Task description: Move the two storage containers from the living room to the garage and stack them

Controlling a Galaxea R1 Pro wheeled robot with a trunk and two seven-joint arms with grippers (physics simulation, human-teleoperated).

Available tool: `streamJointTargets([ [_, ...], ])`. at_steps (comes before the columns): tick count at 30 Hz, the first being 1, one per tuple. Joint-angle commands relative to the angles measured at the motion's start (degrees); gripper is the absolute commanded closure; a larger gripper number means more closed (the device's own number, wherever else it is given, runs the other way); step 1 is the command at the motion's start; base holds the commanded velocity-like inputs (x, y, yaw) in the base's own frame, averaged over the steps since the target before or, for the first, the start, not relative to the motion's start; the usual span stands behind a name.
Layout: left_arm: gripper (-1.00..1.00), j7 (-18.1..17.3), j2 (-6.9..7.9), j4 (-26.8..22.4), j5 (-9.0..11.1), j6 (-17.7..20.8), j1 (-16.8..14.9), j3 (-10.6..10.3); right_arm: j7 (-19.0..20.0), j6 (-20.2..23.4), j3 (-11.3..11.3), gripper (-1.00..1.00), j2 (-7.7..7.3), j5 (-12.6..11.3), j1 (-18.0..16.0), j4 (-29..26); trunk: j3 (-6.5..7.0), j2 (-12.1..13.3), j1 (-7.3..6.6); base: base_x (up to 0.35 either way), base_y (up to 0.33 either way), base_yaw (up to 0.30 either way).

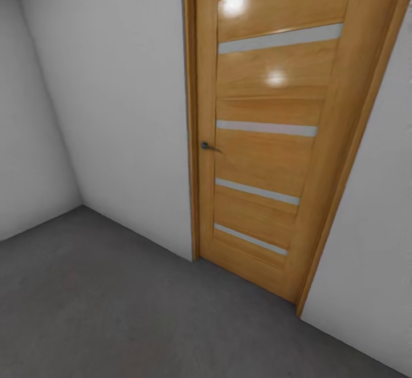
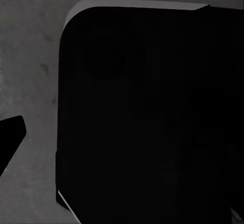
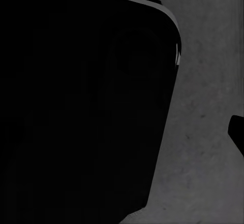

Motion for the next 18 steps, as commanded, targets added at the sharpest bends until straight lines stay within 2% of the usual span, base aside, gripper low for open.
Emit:
streamJointTargets([
  [1,-1.00,0.0,-0.01,0.0,0.6,-0.1,0.0,0.0,0.0,-0.2,0.0,-1.00,-0.01,0.4,0.0,0.0,-0.04,0.0,0.03,0.324,0.000,-0.249],
  [8,-1.00,0.0,-0.01,0.0,0.6,-0.1,0.0,0.0,0.0,-0.2,-0.1,-1.00,-0.01,0.4,0.0,0.0,-0.04,0.0,0.03,0.324,0.011,-0.215],
  [18,-1.00,0.0,-0.01,0.0,0.6,-0.1,0.0,0.0,0.0,-0.1,0.0,-1.00,-0.02,0.4,0.0,0.0,-0.04,0.0,0.03,0.324,0.095,-0.032],
])
